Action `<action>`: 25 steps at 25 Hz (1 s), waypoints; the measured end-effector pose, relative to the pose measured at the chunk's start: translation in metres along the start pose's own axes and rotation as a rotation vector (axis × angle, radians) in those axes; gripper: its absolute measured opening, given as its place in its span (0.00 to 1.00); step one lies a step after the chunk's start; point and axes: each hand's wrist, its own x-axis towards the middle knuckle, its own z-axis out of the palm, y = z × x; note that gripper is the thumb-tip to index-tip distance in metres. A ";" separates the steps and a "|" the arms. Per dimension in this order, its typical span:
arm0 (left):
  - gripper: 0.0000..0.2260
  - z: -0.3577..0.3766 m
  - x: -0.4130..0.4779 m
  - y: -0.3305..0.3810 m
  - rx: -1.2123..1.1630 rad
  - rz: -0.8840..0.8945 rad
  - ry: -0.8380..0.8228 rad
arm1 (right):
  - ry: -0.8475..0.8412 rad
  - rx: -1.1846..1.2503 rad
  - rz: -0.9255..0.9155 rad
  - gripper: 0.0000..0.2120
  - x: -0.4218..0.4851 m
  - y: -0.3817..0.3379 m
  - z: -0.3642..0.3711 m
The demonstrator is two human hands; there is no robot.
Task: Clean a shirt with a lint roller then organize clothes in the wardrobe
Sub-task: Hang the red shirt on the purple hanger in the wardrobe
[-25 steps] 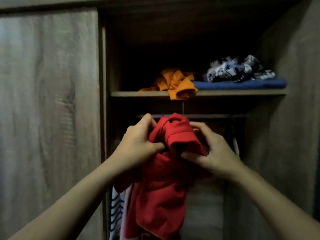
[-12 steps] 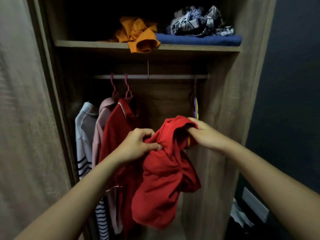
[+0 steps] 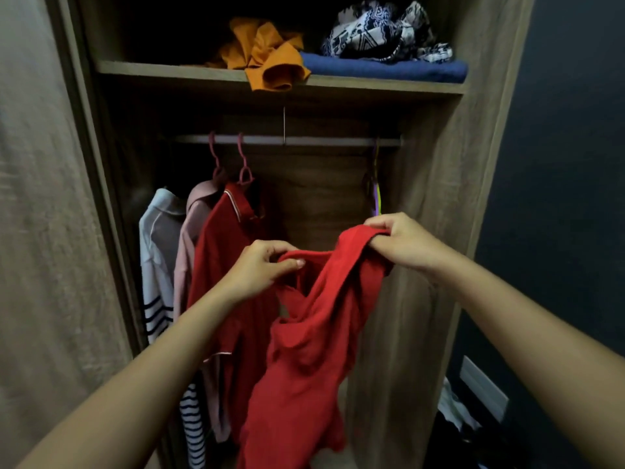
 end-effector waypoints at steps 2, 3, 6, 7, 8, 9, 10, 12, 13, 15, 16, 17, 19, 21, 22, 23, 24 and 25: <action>0.03 -0.008 0.005 -0.004 0.049 -0.004 0.073 | -0.218 -0.181 -0.074 0.11 -0.008 0.002 -0.007; 0.06 -0.013 0.007 -0.007 0.078 -0.009 0.121 | -0.283 -0.348 -0.117 0.09 -0.011 0.005 -0.012; 0.06 -0.022 0.008 -0.010 0.140 -0.050 0.234 | -0.370 -0.757 -0.126 0.13 -0.020 0.018 -0.020; 0.06 -0.020 0.007 -0.008 0.157 -0.053 0.259 | -0.387 -0.765 -0.066 0.15 -0.023 0.021 -0.020; 0.07 -0.018 0.006 -0.004 0.180 -0.034 0.275 | -0.403 -0.732 0.004 0.17 -0.026 0.024 -0.021; 0.09 -0.015 0.004 -0.001 0.207 -0.003 0.282 | -0.394 -0.641 0.084 0.17 -0.028 0.026 -0.021; 0.10 -0.012 0.003 0.002 0.230 0.035 0.277 | -0.359 -0.523 0.160 0.16 -0.029 0.029 -0.019; 0.12 -0.009 0.002 0.005 0.278 0.126 0.213 | -0.210 -0.480 0.172 0.15 -0.029 0.040 -0.013; 0.14 -0.007 0.003 0.006 0.320 0.173 0.164 | -0.131 -0.615 0.113 0.14 -0.028 0.049 -0.010; 0.18 -0.004 0.003 0.006 0.410 0.213 0.120 | -0.073 -0.868 0.020 0.17 -0.030 0.068 -0.004; 0.20 -0.004 0.003 0.006 0.439 0.211 0.136 | -0.086 -0.916 0.016 0.19 -0.032 0.076 -0.003; 0.21 -0.006 0.002 0.005 0.466 0.202 0.162 | -0.111 -0.925 0.044 0.20 -0.034 0.084 -0.004; 0.23 -0.010 0.002 -0.004 0.528 0.125 0.209 | -0.176 -0.900 0.122 0.22 -0.036 0.095 -0.011; 0.21 -0.013 -0.001 -0.016 0.569 -0.030 0.287 | -0.246 -0.869 0.202 0.23 -0.032 0.093 -0.021; 0.20 -0.014 -0.002 -0.022 0.583 -0.102 0.334 | -0.245 -0.837 0.222 0.23 -0.027 0.090 -0.026; 0.18 -0.014 -0.001 -0.026 0.601 -0.160 0.364 | -0.192 -0.784 0.224 0.22 -0.022 0.086 -0.032; 0.17 -0.012 0.000 -0.028 0.626 -0.204 0.366 | -0.109 -0.724 0.226 0.21 -0.017 0.082 -0.037; 0.16 -0.012 0.001 -0.028 0.652 -0.235 0.353 | -0.030 -0.689 0.228 0.21 -0.014 0.079 -0.040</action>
